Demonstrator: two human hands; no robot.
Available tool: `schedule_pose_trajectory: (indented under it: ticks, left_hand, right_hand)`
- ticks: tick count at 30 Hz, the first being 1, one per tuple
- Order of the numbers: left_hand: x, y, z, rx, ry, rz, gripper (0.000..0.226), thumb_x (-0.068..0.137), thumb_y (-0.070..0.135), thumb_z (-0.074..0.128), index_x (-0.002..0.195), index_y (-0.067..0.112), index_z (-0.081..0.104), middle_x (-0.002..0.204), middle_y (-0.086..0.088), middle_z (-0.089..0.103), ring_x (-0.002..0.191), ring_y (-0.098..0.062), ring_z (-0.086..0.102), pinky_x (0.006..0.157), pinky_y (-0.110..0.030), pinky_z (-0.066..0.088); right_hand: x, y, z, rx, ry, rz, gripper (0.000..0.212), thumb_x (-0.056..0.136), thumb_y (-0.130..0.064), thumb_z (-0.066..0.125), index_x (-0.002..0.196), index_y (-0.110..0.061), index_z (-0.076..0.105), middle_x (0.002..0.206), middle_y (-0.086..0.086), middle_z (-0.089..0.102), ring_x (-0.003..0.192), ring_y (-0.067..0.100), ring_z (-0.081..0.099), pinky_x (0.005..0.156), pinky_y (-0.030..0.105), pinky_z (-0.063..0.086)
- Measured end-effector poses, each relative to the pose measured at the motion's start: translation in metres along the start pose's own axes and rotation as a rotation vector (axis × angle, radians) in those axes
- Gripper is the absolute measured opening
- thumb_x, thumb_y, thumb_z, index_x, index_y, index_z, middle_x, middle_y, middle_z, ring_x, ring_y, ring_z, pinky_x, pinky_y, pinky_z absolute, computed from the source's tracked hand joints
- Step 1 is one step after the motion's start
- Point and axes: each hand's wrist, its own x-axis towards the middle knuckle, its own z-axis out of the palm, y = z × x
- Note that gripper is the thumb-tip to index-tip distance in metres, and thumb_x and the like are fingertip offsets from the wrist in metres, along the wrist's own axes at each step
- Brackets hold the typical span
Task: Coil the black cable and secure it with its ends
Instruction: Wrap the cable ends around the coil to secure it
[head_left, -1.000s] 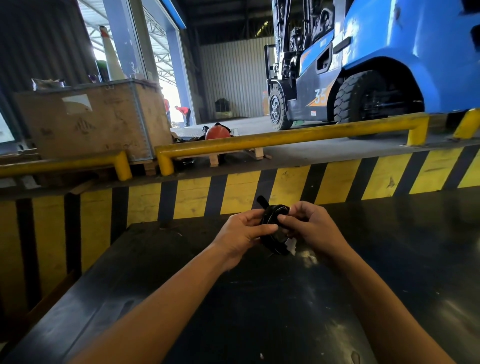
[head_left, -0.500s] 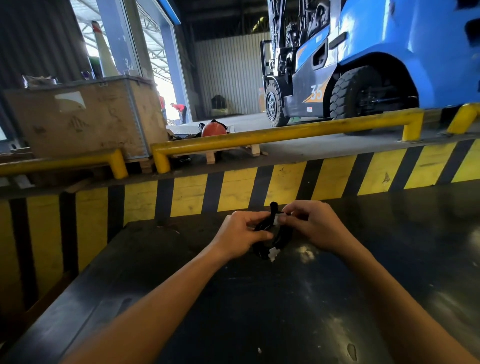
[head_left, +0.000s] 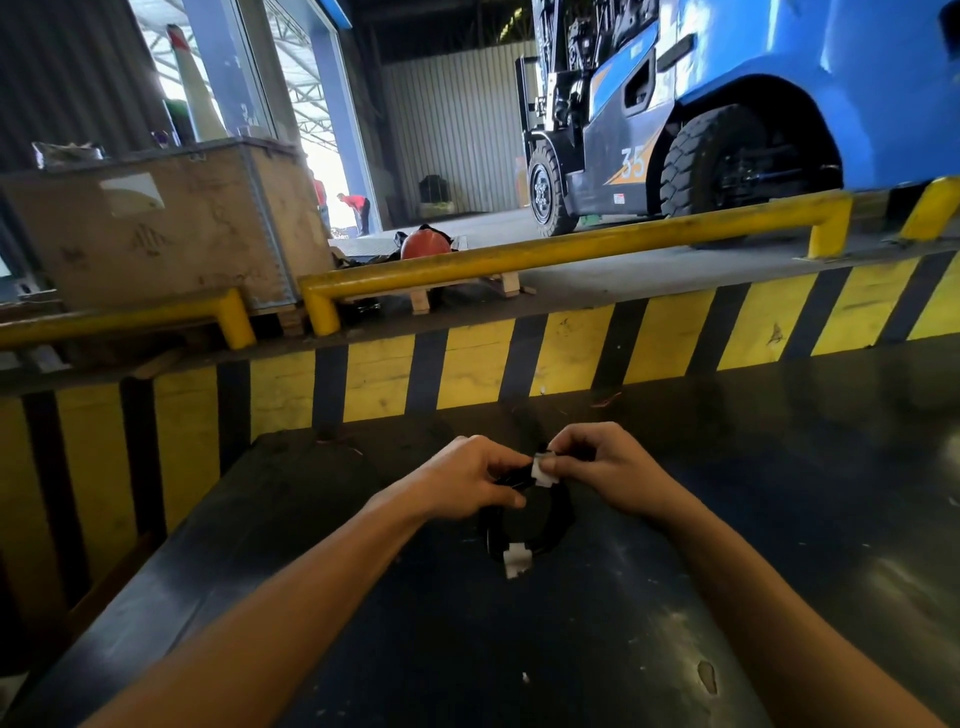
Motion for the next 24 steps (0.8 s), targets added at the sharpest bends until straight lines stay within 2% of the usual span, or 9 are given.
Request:
schedule_pose_trajectory:
  ticks: [4, 6, 9, 11, 14, 17, 20, 24]
  left_hand:
    - [-0.001, -0.007, 0.006, -0.071, -0.028, -0.049, 0.034, 0.086, 0.013, 0.065, 0.118, 0.023, 0.064, 0.109, 0.001, 0.069, 0.101, -0.008, 0.064, 0.093, -0.027, 0.048]
    - [-0.002, -0.011, 0.012, -0.178, -0.014, -0.078, 0.032, 0.086, 0.014, 0.065, 0.117, 0.023, 0.064, 0.106, 0.004, 0.070, 0.097, -0.006, 0.066, 0.088, -0.025, 0.050]
    - [-0.008, -0.019, 0.031, -0.452, 0.041, -0.179, 0.032, 0.086, 0.015, 0.065, 0.114, 0.030, 0.061, 0.106, 0.004, 0.070, 0.100, -0.009, 0.067, 0.086, -0.030, 0.054]
    - [-0.012, -0.029, 0.047, -0.649, 0.050, -0.318, 0.035, 0.084, 0.020, 0.068, 0.117, 0.029, 0.059, 0.111, 0.002, 0.070, 0.103, -0.014, 0.067, 0.091, -0.040, 0.054]
    - [-0.013, -0.047, 0.071, -0.963, -0.004, -0.498, 0.033, 0.083, 0.021, 0.069, 0.115, 0.018, 0.061, 0.110, -0.007, 0.071, 0.100, -0.022, 0.070, 0.084, -0.043, 0.056]
    - [-0.005, -0.068, 0.093, -1.127, 0.126, -0.610, 0.036, 0.078, 0.020, 0.074, 0.111, 0.010, 0.063, 0.102, -0.011, 0.072, 0.090, -0.022, 0.071, 0.080, -0.041, 0.057]
    - [0.002, -0.089, 0.114, -1.154, 0.286, -0.733, 0.044, 0.078, 0.015, 0.076, 0.117, 0.005, 0.059, 0.107, -0.014, 0.069, 0.092, -0.022, 0.068, 0.074, -0.035, 0.056]
    - [0.003, -0.115, 0.147, -1.100, 0.327, -0.854, 0.042, 0.081, 0.004, 0.071, 0.120, 0.002, 0.054, 0.115, -0.018, 0.064, 0.099, -0.024, 0.065, 0.072, -0.030, 0.055]
  right_hand:
    - [-0.001, 0.010, 0.014, 0.057, 0.088, -0.006, 0.008, 0.082, -0.014, 0.067, 0.089, -0.014, 0.068, 0.085, 0.006, 0.070, 0.080, 0.014, 0.067, 0.073, 0.028, 0.055]
    - [-0.003, 0.013, 0.021, 0.106, 0.169, -0.003, 0.018, 0.080, -0.013, 0.069, 0.096, -0.021, 0.064, 0.084, 0.005, 0.069, 0.079, 0.013, 0.067, 0.073, 0.026, 0.056]
    - [-0.006, 0.020, 0.029, 0.165, 0.296, 0.071, 0.036, 0.081, -0.012, 0.069, 0.109, -0.030, 0.055, 0.083, 0.005, 0.068, 0.077, 0.010, 0.066, 0.066, 0.018, 0.053]
    - [-0.008, 0.028, 0.031, 0.246, 0.398, 0.144, 0.035, 0.083, -0.011, 0.065, 0.113, -0.027, 0.055, 0.084, 0.004, 0.067, 0.080, 0.009, 0.065, 0.062, 0.017, 0.049]
    - [-0.014, 0.046, 0.041, 0.408, 0.508, 0.289, 0.028, 0.087, -0.012, 0.060, 0.113, -0.022, 0.056, 0.090, 0.003, 0.066, 0.084, 0.011, 0.064, 0.067, 0.020, 0.049]
    - [-0.022, 0.076, 0.061, 0.538, 0.516, 0.462, 0.023, 0.088, -0.010, 0.059, 0.111, -0.015, 0.060, 0.096, 0.006, 0.066, 0.088, 0.017, 0.064, 0.071, 0.028, 0.053]
    - [-0.031, 0.105, 0.080, 0.501, 0.420, 0.621, 0.018, 0.090, -0.010, 0.057, 0.107, -0.014, 0.061, 0.097, 0.007, 0.065, 0.089, 0.021, 0.064, 0.075, 0.035, 0.056]
    - [-0.048, 0.144, 0.111, 0.360, 0.258, 0.763, 0.008, 0.090, -0.012, 0.057, 0.089, -0.014, 0.065, 0.084, 0.007, 0.067, 0.074, 0.018, 0.063, 0.057, 0.024, 0.049]
